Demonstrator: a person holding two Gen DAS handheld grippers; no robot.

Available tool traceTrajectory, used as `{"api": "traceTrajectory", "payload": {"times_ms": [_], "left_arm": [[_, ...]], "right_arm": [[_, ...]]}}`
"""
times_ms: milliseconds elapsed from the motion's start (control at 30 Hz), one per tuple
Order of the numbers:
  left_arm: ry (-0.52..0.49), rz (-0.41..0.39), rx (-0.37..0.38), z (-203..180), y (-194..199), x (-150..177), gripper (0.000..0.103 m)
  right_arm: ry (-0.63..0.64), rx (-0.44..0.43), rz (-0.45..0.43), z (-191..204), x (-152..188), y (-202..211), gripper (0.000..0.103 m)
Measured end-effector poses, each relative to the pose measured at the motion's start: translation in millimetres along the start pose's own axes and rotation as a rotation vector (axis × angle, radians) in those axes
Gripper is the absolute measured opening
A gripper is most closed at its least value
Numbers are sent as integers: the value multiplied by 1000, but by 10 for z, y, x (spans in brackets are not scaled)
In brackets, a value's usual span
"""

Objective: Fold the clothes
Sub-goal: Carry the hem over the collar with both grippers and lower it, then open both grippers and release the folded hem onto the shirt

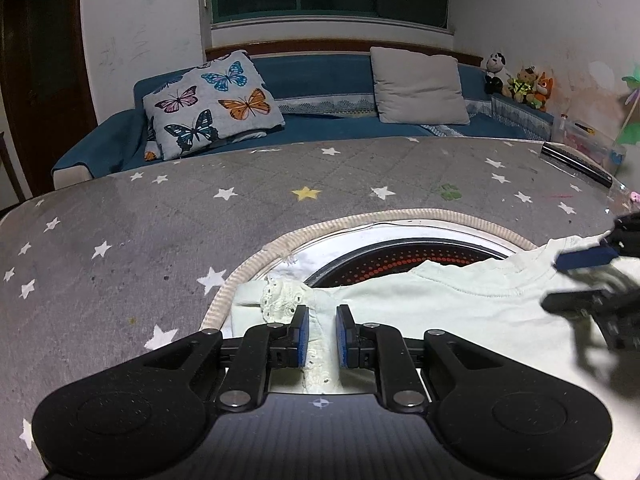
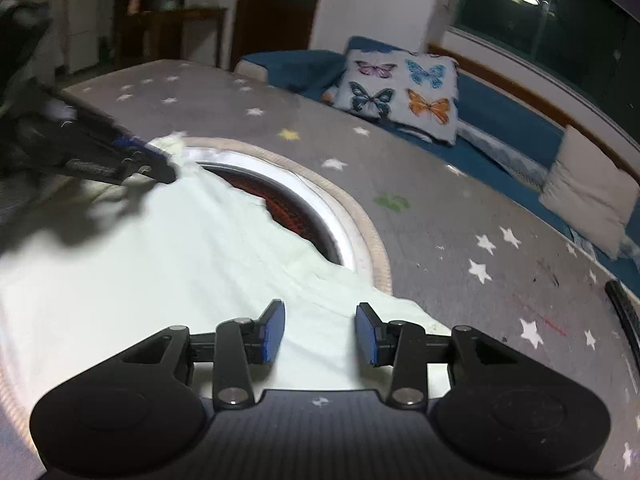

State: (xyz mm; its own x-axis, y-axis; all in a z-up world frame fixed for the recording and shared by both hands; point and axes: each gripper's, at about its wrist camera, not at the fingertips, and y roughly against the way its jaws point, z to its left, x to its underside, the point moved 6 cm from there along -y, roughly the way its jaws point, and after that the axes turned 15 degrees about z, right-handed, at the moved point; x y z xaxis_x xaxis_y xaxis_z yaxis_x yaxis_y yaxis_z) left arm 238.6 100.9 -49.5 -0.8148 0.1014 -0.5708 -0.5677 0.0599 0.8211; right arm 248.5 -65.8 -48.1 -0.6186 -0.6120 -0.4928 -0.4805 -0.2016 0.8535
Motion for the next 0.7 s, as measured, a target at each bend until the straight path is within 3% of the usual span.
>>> {"api": "traceTrajectory", "payload": {"times_ms": [200, 300, 500, 700], "left_arm": [[2, -13, 10, 17, 5, 23, 17], [2, -16, 10, 17, 3, 28, 17], [0, -19, 5, 11, 8, 35, 17], [0, -17, 2, 11, 7, 29, 17]], "right_arm": [[-145, 107, 9, -386, -87, -95, 39], [-166, 78, -6, -395, -90, -20, 39], [-46, -80, -30, 85, -179, 17, 40], [-71, -13, 1, 29, -187, -49, 42]]}}
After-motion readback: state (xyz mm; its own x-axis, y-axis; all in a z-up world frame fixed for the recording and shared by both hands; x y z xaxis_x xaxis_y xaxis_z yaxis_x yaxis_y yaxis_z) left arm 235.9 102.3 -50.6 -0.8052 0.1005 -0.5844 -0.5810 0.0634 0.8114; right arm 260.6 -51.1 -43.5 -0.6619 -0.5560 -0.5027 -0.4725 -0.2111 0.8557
